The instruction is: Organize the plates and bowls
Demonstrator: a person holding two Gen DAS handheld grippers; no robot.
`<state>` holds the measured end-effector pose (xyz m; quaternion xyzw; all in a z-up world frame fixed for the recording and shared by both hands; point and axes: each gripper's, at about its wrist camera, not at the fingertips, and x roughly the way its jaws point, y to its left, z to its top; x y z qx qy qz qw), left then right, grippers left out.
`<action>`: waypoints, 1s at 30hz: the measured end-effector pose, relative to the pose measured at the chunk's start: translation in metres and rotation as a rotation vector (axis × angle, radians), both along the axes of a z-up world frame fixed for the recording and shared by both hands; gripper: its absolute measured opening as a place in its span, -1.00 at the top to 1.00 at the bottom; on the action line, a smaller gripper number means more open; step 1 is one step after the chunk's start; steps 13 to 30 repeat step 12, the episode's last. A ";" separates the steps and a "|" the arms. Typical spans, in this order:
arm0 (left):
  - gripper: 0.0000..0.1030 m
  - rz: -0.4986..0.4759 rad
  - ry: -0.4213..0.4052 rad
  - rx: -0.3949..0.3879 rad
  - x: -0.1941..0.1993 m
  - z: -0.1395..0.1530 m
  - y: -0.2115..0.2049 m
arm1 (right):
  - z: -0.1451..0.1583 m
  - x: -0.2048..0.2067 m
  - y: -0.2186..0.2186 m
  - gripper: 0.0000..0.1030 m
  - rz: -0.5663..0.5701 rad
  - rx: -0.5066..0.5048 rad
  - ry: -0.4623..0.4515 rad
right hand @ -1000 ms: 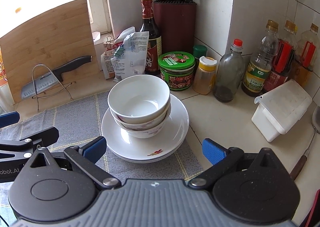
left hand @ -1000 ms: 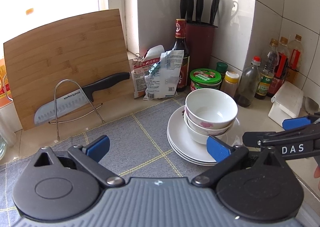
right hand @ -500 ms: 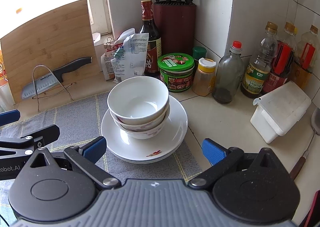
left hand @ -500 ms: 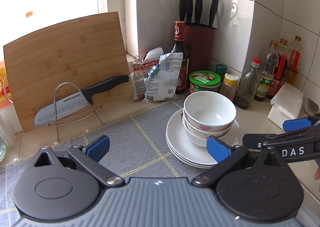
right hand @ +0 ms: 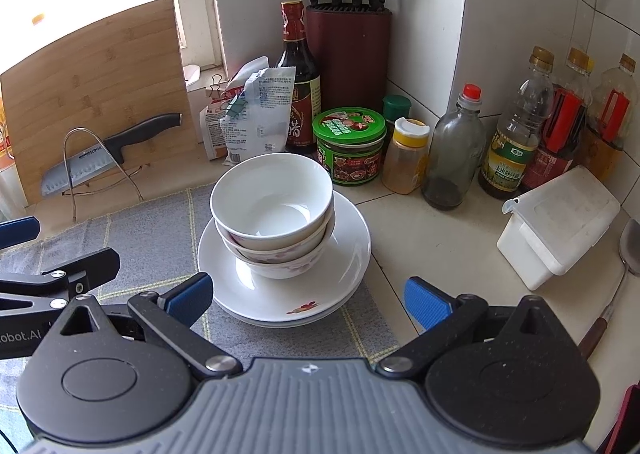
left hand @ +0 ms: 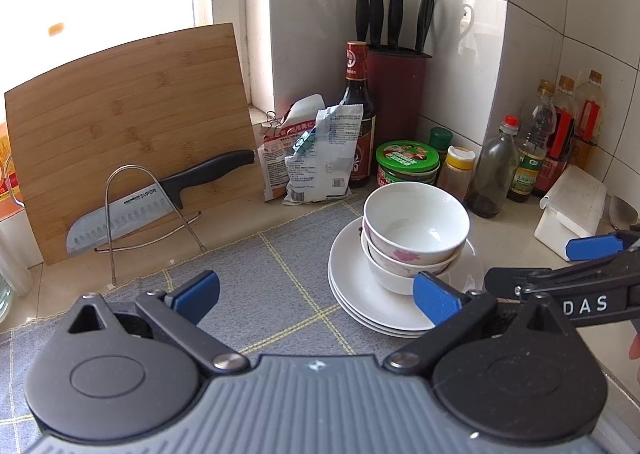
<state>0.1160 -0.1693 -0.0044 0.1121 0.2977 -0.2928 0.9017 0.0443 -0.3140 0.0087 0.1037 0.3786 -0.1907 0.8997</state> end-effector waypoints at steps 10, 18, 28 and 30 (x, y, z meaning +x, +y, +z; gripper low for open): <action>-0.99 -0.002 0.003 0.000 0.000 0.000 -0.001 | -0.001 0.001 -0.001 -1.00 0.001 -0.001 0.005; -0.99 -0.002 0.002 -0.001 0.000 0.000 -0.001 | -0.001 0.002 -0.001 -1.00 0.001 -0.001 0.005; -0.99 -0.002 0.002 -0.001 0.000 0.000 -0.001 | -0.001 0.002 -0.001 -1.00 0.001 -0.001 0.005; -0.99 -0.002 0.002 -0.001 0.000 0.000 -0.001 | -0.001 0.002 -0.001 -1.00 0.001 -0.001 0.005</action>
